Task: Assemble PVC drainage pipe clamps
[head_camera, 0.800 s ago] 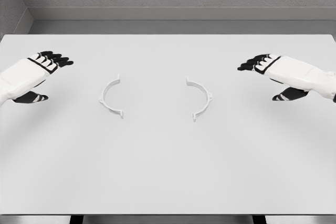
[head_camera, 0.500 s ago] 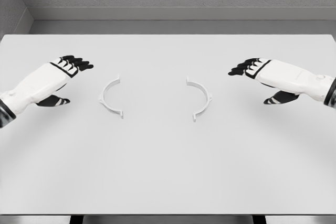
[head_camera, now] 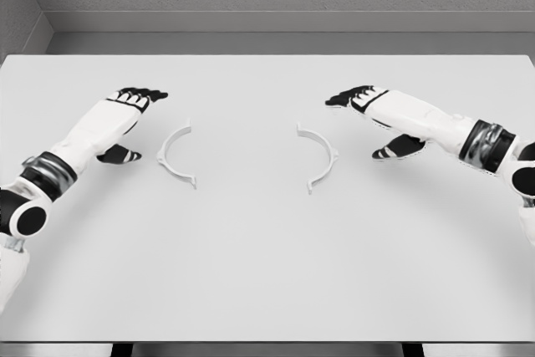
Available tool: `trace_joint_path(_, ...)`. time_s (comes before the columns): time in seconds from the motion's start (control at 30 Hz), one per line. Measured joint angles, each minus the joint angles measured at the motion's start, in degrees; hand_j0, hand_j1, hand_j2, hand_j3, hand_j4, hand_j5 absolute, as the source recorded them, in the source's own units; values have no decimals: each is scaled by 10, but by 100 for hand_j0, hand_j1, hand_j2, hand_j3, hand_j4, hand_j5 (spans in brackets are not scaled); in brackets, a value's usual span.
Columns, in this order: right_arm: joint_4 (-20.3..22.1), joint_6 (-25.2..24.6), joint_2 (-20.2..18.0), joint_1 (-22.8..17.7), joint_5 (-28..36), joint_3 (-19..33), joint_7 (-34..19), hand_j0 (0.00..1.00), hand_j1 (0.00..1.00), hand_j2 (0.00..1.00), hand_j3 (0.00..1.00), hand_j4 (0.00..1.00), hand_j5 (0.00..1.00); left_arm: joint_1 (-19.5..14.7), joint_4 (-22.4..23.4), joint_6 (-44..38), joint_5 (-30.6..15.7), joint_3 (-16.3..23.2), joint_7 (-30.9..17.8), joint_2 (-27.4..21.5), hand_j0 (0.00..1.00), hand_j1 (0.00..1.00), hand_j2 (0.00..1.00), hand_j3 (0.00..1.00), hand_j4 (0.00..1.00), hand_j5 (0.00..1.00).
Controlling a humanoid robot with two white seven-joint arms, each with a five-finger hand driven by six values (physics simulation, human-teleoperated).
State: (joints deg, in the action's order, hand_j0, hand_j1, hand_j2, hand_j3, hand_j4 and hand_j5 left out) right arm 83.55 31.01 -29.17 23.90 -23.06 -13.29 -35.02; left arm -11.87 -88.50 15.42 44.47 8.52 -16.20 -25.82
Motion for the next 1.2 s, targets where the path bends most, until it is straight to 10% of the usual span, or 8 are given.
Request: trace_joint_path(1.2,-186,-1,88,78,-37,-29,0,100,100,100,100,100,100,-29,19,-102,16,48,1,47,100,100,100,100,100,100)
